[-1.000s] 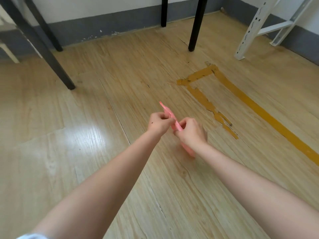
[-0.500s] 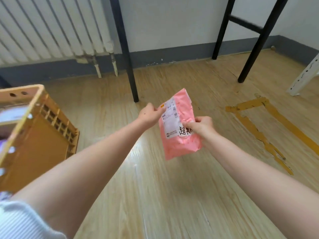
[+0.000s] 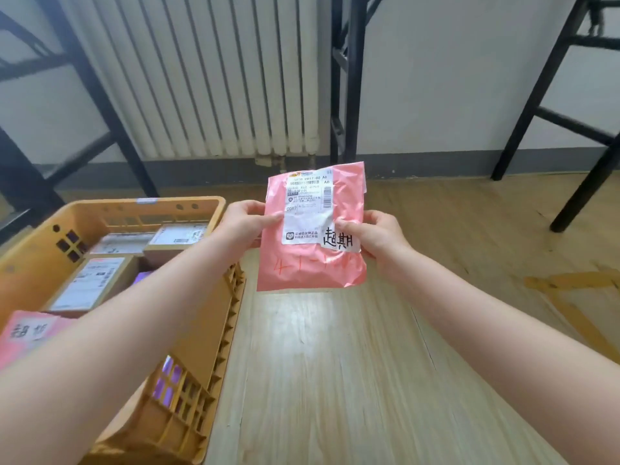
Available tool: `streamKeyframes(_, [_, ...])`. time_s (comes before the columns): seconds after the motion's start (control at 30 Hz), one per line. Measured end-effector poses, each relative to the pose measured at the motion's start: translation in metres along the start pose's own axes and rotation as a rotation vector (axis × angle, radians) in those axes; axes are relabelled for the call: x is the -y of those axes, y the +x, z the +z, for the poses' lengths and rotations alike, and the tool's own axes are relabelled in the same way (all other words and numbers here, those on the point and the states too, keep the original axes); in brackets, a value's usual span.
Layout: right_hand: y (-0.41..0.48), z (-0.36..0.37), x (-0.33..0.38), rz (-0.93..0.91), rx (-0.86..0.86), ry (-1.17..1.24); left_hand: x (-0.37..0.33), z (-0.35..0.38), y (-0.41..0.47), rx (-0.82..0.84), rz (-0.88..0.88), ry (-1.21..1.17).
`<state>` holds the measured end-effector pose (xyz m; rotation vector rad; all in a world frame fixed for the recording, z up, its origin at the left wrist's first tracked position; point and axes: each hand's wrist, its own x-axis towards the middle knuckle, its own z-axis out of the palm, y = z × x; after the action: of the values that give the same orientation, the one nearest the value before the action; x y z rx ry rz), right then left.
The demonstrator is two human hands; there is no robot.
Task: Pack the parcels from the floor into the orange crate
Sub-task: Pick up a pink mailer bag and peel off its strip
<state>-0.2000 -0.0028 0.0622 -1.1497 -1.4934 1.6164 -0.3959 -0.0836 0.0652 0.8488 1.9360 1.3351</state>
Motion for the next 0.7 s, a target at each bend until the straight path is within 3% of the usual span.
streamKeyframes(0.23, [-0.003, 0.125, 0.018, -0.298, 0.102, -0.394, 0.019, -0.138, -0.002, -0.182, 0.076, 0.046])
streamKeyframes(0.5, [-0.021, 0.265, 0.015, -0.590, 0.166, -1.010, 0.080, -0.268, -0.023, -0.422, -0.047, 0.258])
streamKeyframes(0.7, [-0.031, 0.315, -0.013, -0.669, 0.303, -1.366, 0.124, -0.309, -0.039, -0.313, -0.222, 0.513])
